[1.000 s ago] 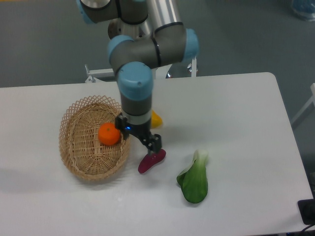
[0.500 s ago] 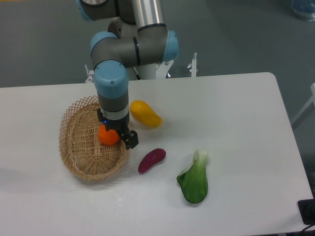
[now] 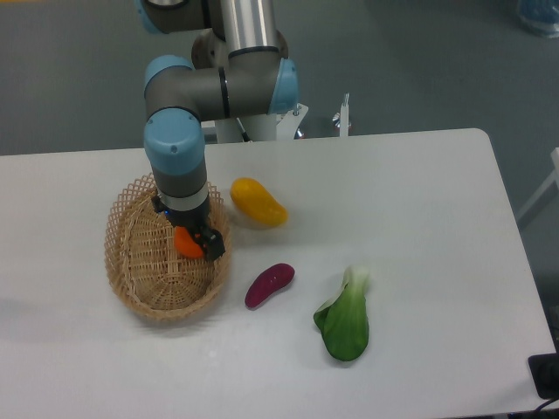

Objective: Pick up the orange from the basket
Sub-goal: 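Lower the gripper onto the orange and close it around the fruit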

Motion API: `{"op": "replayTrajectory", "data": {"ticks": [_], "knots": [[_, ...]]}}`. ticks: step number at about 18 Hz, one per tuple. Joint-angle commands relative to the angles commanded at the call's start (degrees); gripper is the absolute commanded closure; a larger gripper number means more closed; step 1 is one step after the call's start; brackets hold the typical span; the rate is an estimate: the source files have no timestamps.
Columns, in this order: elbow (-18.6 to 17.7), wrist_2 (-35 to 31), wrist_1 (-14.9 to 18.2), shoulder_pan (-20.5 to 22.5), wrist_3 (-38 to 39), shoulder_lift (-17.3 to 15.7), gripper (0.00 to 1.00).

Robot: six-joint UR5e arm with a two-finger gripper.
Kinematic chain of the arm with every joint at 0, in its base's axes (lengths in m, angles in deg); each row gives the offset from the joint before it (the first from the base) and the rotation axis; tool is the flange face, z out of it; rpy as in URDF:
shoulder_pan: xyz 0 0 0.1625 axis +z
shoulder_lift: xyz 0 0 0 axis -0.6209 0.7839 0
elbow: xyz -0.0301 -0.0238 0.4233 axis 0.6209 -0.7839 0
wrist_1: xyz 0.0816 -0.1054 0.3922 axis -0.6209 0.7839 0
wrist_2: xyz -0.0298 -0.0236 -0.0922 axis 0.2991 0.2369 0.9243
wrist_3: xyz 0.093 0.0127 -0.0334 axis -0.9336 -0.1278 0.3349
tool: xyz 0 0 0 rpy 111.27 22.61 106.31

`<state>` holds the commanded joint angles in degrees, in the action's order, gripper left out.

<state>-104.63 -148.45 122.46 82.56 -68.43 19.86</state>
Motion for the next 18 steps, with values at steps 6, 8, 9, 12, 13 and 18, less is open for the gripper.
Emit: {"op": "replayTrajectory", "data": {"ticks": [6,8,9,12,13,18], "knots": [[-0.6,-0.2,0.0,-0.4,-0.8,1.5,0.00],[-0.8,-1.1,0.0,-0.7,-0.5,2.5,0.00],[-1.0,-1.6,0.0,-1.3,-0.4,2.8,0.00],[-2.3,-1.9,0.0,-2.1,-0.4,2.9,0.00],[-2.5,-2.0,0.0,-2.3,-0.4,2.9,0.00],[-2.2,-4.6,0.0,-2.4,-0.2,3.3,0.39]]}}
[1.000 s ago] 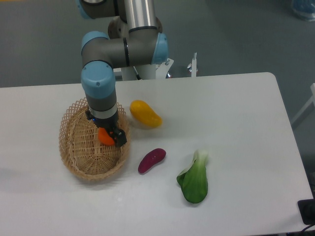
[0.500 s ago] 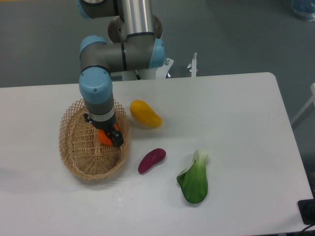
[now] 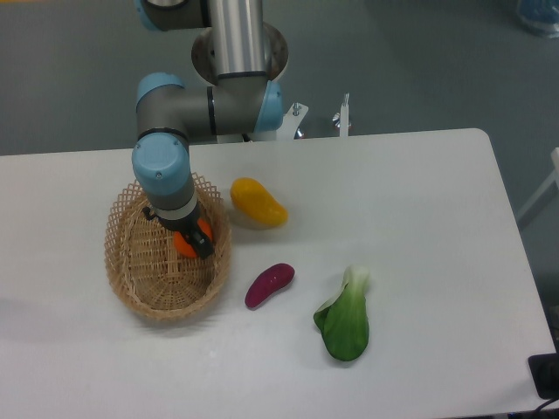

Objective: Pick up the orange from the basket
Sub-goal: 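Lower the gripper onto the orange and close it around the fruit, then lift the orange out of the basket and carry it away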

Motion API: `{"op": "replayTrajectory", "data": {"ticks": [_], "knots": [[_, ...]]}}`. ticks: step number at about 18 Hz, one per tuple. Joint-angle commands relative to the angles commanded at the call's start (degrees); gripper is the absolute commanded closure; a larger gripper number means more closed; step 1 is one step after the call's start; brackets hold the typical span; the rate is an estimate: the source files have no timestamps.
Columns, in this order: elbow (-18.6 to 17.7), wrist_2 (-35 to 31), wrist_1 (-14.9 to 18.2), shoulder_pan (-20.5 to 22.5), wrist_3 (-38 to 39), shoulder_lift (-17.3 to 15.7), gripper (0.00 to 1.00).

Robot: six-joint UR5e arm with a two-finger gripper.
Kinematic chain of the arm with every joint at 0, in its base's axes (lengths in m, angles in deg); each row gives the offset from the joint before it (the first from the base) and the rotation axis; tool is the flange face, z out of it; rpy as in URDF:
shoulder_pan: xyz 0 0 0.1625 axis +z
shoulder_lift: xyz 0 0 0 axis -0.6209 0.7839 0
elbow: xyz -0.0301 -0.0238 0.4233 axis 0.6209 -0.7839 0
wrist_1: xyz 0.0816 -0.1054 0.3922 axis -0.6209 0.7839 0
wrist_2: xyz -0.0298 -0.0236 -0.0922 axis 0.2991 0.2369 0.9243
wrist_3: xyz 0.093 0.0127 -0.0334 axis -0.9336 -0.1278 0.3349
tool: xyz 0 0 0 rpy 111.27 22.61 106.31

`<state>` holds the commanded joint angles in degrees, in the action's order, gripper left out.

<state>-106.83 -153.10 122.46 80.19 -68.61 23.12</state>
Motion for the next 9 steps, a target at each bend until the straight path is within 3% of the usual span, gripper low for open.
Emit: {"op": "replayTrajectory", "data": {"ticks": [3,9], "knots": [[0.4,-0.3,0.1,0.1,0.2,-0.7,0.62],[2.4,0.2,1.1,0.9,0.3,-2.7,0.63]]}}
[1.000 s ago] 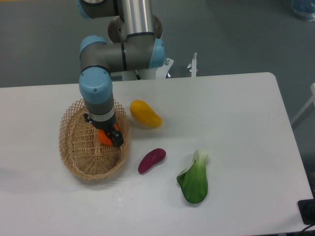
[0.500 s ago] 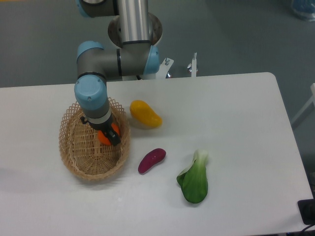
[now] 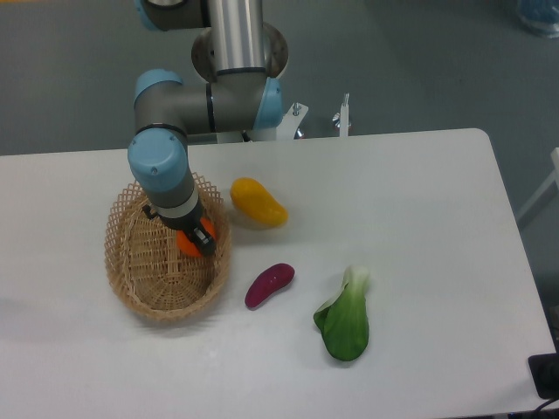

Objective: Pick up the orange from the basket
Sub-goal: 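Lift the orange out of the basket and carry it away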

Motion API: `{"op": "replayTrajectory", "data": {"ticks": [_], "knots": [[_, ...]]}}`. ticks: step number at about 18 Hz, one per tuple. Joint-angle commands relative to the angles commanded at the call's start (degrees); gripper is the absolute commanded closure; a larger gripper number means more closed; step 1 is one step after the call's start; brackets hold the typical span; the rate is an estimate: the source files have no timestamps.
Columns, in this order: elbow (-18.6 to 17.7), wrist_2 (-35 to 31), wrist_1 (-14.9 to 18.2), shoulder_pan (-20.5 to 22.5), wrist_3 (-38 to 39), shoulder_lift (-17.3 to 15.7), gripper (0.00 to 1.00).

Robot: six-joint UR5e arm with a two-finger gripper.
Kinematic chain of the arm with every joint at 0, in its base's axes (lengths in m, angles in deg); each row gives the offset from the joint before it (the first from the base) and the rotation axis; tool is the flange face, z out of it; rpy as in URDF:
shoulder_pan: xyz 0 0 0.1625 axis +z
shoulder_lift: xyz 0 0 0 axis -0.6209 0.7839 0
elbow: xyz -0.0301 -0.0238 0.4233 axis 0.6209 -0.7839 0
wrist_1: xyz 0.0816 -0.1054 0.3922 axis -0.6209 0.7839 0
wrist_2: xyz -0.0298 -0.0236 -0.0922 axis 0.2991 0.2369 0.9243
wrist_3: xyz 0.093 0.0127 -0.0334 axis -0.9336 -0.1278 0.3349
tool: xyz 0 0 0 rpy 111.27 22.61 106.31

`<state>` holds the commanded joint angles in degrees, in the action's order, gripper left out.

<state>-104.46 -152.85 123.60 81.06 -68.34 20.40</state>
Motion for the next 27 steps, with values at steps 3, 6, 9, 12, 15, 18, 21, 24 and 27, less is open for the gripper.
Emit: {"op": "replayTrajectory", "data": {"ticks": [3,6,9,12,15,18,21,24,27], "knots": [[0.2,1.3,0.0,2.0,0.1,-1.6,0.52],[2.1,3.7,0.0,4.4,2.5,-2.3,0.56],[4.8,3.8,0.0,8.4,2.1,-2.5,0.59],[5.4,3.6,-0.9,12.8,1.2,-2.5,0.63],[5.7,3.2,-0.9,17.5,-5.4,-2.5,0.63],[6.3,3.0,-0.8,21.3,-7.5,-2.6,0.63],[8.3,3.1,-0.9,25.1,-10.3,-2.0,0.63],[10.5,3.2,-0.8,27.1,-15.0,0.5,0.63],[13.2,3.1,-1.1,28.4,-16.0,2.5,0.62]]}}
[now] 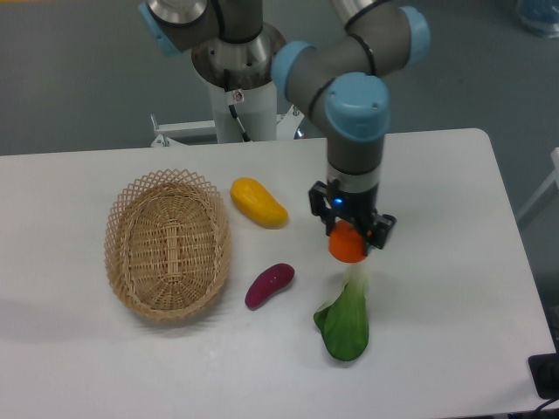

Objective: Pick up the orange from the basket
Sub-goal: 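Lift the orange out of the basket and carry it away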

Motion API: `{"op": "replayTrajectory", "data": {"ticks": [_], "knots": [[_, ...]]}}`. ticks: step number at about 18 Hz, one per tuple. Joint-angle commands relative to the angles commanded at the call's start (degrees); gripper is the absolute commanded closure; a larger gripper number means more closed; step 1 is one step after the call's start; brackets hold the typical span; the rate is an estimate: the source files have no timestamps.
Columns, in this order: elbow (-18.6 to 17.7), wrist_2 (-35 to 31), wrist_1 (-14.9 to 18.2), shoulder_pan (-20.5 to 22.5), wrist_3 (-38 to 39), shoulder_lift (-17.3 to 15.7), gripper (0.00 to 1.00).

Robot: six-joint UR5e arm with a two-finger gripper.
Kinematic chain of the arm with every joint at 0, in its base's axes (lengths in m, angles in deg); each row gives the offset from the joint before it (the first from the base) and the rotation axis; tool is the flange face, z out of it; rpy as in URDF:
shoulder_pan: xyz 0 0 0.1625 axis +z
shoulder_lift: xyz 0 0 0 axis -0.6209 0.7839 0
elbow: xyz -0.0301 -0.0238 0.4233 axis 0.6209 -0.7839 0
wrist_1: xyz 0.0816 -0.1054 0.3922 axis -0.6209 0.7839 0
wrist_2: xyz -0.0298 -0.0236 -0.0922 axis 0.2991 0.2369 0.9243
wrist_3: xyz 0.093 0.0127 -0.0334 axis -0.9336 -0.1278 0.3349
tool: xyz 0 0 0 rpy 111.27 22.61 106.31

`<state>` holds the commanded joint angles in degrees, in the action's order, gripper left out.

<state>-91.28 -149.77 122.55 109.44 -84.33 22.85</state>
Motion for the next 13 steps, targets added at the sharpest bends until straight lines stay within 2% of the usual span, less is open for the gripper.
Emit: {"op": "replayTrajectory", "data": {"ticks": [3,6,8,13], "knots": [[1.3,-0.2,-0.1,0.6,-2.3,1.0,0.62],[2.2,0.0,0.1,3.4,-6.4,1.5,0.62],[2.1,0.7,0.3,5.5,-8.9,1.4,0.62],[2.3,0.7,0.7,6.7,-11.2,1.4,0.62]]}}
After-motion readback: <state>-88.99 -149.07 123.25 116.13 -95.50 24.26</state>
